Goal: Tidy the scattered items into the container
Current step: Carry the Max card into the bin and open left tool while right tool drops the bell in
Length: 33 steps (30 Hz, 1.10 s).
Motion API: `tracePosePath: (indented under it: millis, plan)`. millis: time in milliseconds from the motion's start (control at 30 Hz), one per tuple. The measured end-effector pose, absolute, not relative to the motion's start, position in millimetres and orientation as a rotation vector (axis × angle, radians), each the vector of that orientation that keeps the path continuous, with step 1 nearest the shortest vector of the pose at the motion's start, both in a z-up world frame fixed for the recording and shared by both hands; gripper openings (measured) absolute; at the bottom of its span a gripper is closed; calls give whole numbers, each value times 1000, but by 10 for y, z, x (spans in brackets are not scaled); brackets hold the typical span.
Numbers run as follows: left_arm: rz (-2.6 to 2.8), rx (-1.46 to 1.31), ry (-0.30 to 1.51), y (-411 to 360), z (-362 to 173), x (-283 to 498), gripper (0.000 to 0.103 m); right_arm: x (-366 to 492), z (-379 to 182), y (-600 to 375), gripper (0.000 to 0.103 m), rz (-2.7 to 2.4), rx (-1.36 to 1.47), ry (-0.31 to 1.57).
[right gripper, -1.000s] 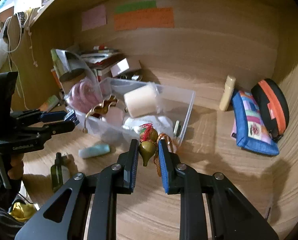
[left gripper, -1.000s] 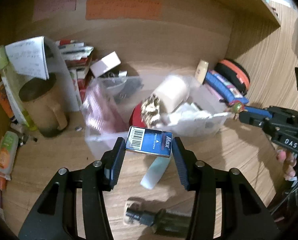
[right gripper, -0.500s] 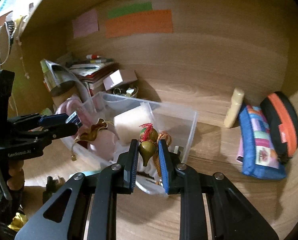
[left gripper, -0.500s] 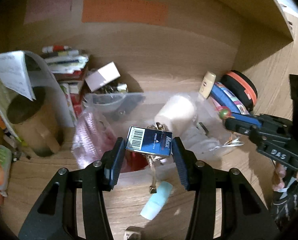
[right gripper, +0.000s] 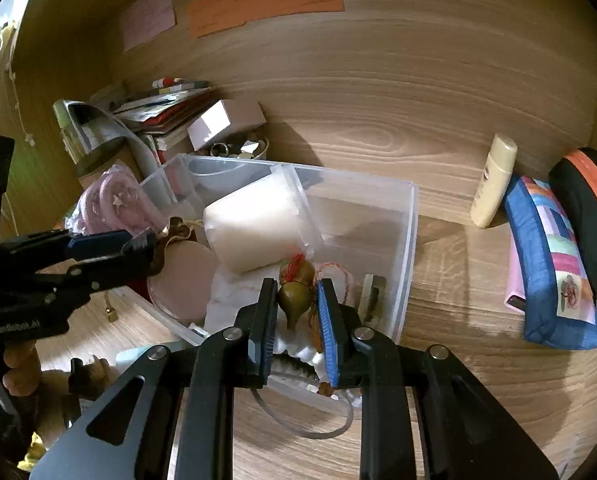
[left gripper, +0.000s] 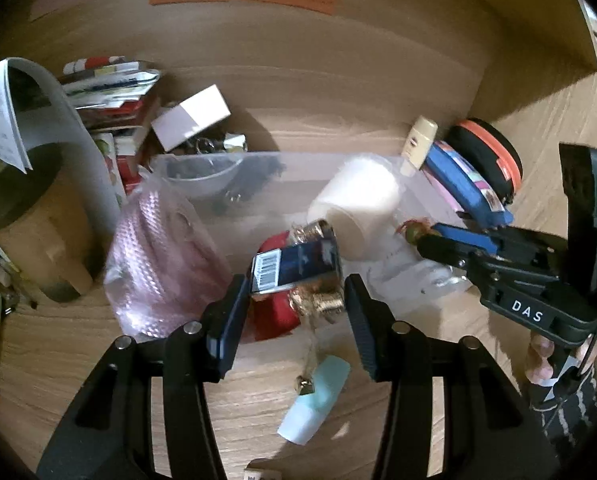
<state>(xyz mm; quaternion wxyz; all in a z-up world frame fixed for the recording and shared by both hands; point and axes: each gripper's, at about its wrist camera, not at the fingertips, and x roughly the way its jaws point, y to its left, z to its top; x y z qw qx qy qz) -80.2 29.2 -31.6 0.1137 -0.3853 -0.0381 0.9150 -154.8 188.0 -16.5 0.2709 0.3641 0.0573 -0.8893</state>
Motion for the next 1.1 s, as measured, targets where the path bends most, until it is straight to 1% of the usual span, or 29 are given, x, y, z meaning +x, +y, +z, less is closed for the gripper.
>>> tracePosePath:
  millis: [67,133,200,300,400,500,533,567,600,633,667,867,1100]
  plan:
    - [2696,-1125,-96,307,-313,-782,48,-1543,-170,1871,18,-2400,981,166]
    - [2697,-1120,-99,297,-303,-768,51,-1531,-169,1866,18,-2408,976,180]
    - [2698,-1114,-111,278,-283,-750,58,-1527,-169,1860,18,-2411,976,193]
    - [2674,-1095,-156,233,-238,-706,60,-1521,-178,1835,21,-2403,982,222]
    - [2696,-1077,-153,213,-182,-651,61,-1500,-162,1830,26,-2425,976,246]
    - [2724,-1042,-151,208,-107,-574,69,-1482,-129,1854,32,-2432,969,240]
    - [2733,-1028,-152,206,-77,-540,70,-1471,-117,1866,36,-2436,964,236]
    - [2741,-1016,-150,208,-55,-517,70,-1462,-105,1874,43,-2439,959,230]
    - [2753,-1003,-144,212,-23,-479,70,-1445,-83,1886,47,-2440,948,218]
    - [2755,-989,-143,217,1,-445,70,-1425,-61,1899,54,-2442,935,208]
    - [2745,-978,-144,227,18,-414,70,-1395,-29,1914,57,-2443,914,195]
    - [2762,-975,-140,247,16,-211,70,-1237,109,1916,65,-2434,854,181]
    - [2814,-1024,-131,158,-101,-41,72,-1093,112,1903,67,-2416,851,199]
